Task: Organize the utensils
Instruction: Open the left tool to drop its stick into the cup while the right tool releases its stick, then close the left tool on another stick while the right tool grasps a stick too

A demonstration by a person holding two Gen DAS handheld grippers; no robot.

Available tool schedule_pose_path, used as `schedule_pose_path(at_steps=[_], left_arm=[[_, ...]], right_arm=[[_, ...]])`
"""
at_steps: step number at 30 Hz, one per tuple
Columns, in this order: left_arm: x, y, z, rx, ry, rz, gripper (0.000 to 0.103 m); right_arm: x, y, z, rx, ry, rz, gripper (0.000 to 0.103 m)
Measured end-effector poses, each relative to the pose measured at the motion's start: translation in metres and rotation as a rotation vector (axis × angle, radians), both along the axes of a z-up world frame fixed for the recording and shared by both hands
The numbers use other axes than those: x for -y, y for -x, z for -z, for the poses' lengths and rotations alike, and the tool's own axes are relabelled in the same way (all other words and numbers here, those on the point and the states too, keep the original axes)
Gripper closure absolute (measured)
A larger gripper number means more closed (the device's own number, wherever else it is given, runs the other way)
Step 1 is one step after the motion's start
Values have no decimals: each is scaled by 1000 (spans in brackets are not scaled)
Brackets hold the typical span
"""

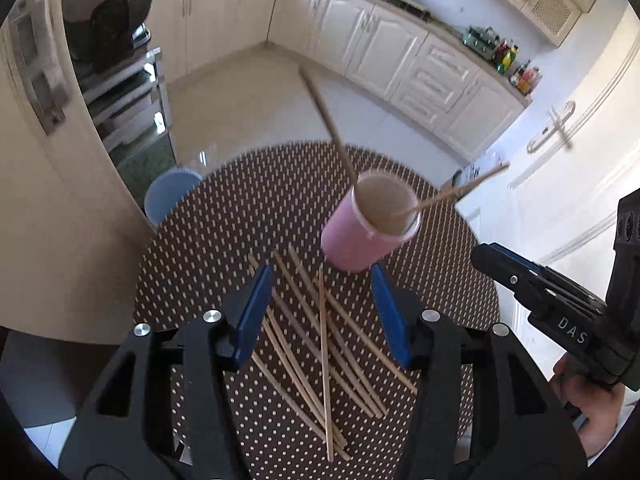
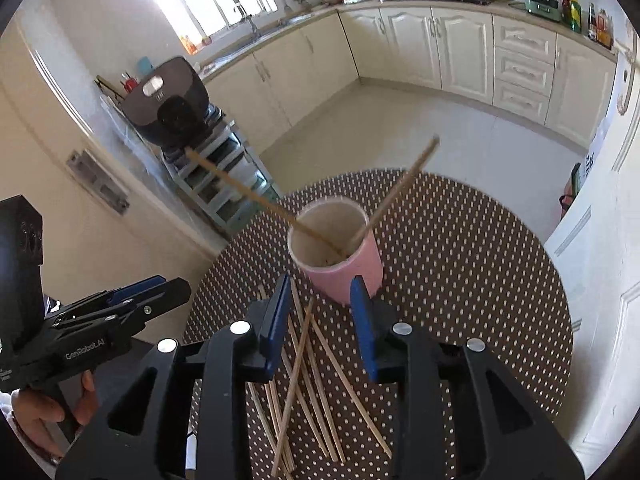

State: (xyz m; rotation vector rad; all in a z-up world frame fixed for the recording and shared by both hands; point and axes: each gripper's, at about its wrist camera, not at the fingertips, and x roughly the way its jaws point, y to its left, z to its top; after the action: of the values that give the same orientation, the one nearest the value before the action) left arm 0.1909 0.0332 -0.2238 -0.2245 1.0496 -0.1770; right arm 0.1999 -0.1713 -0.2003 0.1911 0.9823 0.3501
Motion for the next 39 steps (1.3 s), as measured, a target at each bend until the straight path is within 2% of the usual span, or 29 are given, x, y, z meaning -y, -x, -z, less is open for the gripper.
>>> schedule_pose_path(at_steps=[7,12,16,23,28,32,36,39], left_arm=[[19,-7,49,-111,-9,37,52],[30,-18,77,-175,-14,59,58],[40,-30,100,-228,-13,75,67],[52,-50,134,-300,-22,82,77],[64,-59,148,-327,-45,97,84],[72,-64,151,-314,-77,108,97],[71,-69,152,-313,-74,109,97],[55,-61,149,-311,-63,99,97]], right_arm=[[-1,0,41,-93,26,-30,74],[3,-6,68,-155,37,-52,74],[8,-13,88,-202,37,-60,74],[15,-21,113,-268,23,-76,74],[14,-27,126,-298,5,-85,74],[12,-33,130,-309,-6,-95,74],[5,-38,135,-326,-10,-123,74],[-5,-40,139,-339,1,-152,74]])
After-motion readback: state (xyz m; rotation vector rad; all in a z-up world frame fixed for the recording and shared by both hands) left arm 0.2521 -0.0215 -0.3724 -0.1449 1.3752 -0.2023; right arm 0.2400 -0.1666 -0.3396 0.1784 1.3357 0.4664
